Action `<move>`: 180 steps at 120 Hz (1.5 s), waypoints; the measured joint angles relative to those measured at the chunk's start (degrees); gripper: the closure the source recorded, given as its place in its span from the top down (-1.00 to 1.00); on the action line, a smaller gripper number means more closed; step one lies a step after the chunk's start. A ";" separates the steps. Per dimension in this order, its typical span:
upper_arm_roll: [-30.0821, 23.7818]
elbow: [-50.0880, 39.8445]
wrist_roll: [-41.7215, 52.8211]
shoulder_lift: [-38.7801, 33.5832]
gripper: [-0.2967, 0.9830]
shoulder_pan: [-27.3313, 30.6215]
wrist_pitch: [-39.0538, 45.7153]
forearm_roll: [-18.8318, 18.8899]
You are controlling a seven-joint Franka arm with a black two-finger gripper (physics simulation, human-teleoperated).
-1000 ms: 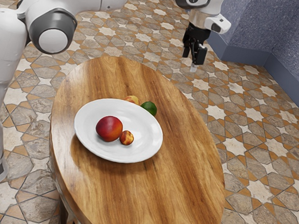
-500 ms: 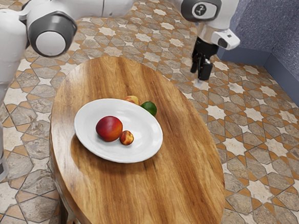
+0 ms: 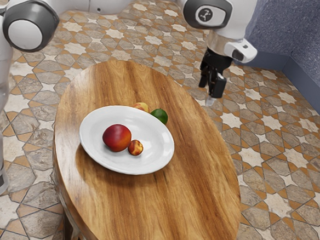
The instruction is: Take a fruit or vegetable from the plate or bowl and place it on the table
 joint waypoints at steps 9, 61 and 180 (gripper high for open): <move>2.76 -6.82 -1.55 -4.21 0.54 -2.68 2.01 0.02; 4.65 -31.96 -6.10 -27.39 0.54 -3.04 7.52 6.17; -4.60 -42.05 -6.88 -26.10 0.54 -4.41 14.88 5.26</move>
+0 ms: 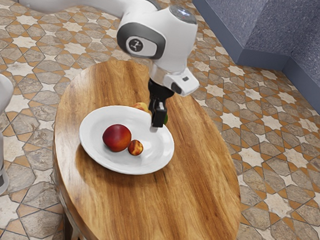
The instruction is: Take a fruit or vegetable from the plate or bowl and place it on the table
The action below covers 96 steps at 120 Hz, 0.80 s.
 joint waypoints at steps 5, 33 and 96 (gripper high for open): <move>-0.21 0.15 -0.36 0.73 0.54 0.11 0.63 -0.19; -0.44 0.56 -2.63 4.84 0.54 0.64 2.72 -0.81; -2.19 0.48 -5.53 5.03 0.54 1.17 3.56 0.30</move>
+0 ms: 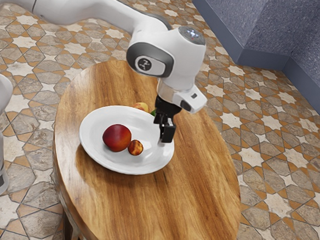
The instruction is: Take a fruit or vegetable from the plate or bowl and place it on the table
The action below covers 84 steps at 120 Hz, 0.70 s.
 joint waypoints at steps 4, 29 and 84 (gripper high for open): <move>-0.02 -0.21 -0.11 -0.09 0.54 0.01 0.00 0.03; -0.04 -0.56 -0.64 -0.30 0.54 0.02 0.05 1.24; -0.04 -1.37 -1.11 0.49 0.54 0.10 7.40 -1.82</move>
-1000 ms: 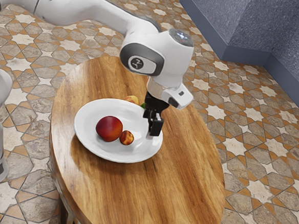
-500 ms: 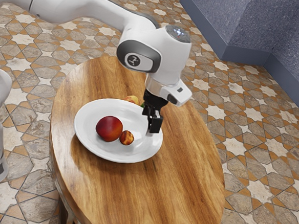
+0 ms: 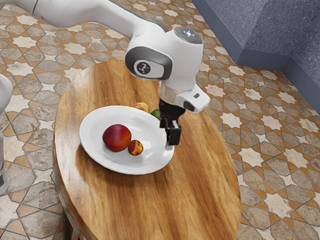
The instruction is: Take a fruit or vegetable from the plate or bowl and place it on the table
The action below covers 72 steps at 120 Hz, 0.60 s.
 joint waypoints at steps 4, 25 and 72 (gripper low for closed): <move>-0.02 0.01 -0.01 0.18 0.54 0.01 0.44 -0.06; -0.02 0.02 0.06 0.39 0.54 0.08 1.82 -0.17; 0.00 -0.06 1.19 0.38 0.54 3.77 1.90 -0.25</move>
